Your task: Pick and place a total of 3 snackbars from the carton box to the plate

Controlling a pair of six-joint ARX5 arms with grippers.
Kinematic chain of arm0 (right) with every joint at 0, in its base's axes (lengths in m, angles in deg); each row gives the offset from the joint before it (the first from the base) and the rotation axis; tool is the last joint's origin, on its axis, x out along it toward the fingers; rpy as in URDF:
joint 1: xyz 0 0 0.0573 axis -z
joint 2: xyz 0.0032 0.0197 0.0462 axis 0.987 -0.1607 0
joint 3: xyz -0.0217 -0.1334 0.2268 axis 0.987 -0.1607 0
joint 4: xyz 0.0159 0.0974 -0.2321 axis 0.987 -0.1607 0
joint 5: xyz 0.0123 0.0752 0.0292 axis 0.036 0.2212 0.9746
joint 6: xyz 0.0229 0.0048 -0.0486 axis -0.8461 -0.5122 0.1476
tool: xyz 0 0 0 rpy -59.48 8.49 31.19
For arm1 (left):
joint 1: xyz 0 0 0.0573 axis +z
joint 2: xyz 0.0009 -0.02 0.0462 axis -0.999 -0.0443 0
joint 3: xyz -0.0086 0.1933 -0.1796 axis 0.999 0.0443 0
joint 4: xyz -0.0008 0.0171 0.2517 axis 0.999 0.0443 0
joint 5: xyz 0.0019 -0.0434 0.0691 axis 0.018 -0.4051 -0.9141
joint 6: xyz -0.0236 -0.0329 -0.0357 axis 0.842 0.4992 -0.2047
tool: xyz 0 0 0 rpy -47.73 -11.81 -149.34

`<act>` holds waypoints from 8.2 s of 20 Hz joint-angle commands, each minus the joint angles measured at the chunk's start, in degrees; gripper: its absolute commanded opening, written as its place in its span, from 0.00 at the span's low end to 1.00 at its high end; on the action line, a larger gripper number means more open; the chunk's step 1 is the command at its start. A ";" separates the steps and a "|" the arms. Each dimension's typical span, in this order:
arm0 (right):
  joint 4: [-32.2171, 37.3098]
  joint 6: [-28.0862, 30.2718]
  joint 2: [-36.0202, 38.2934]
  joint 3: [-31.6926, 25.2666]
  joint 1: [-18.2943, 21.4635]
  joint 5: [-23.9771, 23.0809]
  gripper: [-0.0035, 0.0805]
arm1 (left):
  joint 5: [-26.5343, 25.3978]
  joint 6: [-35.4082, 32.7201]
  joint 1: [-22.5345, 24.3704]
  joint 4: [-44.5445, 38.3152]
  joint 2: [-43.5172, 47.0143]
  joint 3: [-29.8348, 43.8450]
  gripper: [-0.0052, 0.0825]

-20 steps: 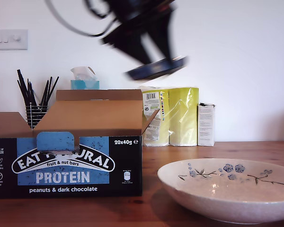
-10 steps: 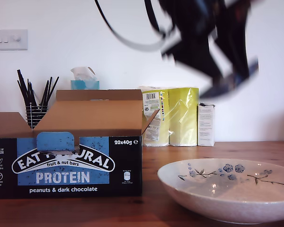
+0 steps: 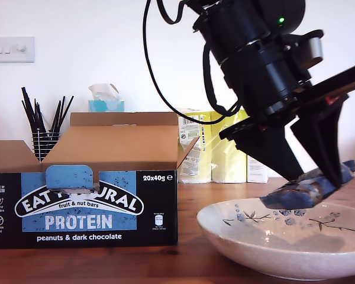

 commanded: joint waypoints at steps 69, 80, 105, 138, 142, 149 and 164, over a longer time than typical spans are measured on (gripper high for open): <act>16.37 12.11 -14.53 -0.39 -0.26 19.91 0.03 | -6.62 15.61 27.82 -3.72 16.31 22.97 0.63; 16.48 12.44 -14.53 -0.39 -0.26 19.93 0.03 | -7.23 15.21 28.00 -1.73 13.86 22.77 0.63; 16.72 12.57 -14.62 -0.39 -0.24 19.78 0.03 | -6.62 8.70 27.41 11.10 14.23 7.48 0.31; 5.14 5.77 -0.55 -0.39 -0.20 19.30 0.03 | -7.48 -1.88 2.23 2.58 -3.21 0.74 0.31; 5.18 5.97 -0.55 -0.39 -0.20 19.32 0.03 | -7.48 -1.81 2.23 2.80 -3.21 0.74 0.31; 5.97 5.97 -0.57 -0.39 -0.20 19.30 0.03 | -7.43 -1.86 2.21 3.74 -3.21 0.74 0.53; 13.66 5.95 -0.57 -0.42 -0.20 14.56 0.03 | -0.07 -4.63 3.87 -4.22 10.19 -4.59 0.03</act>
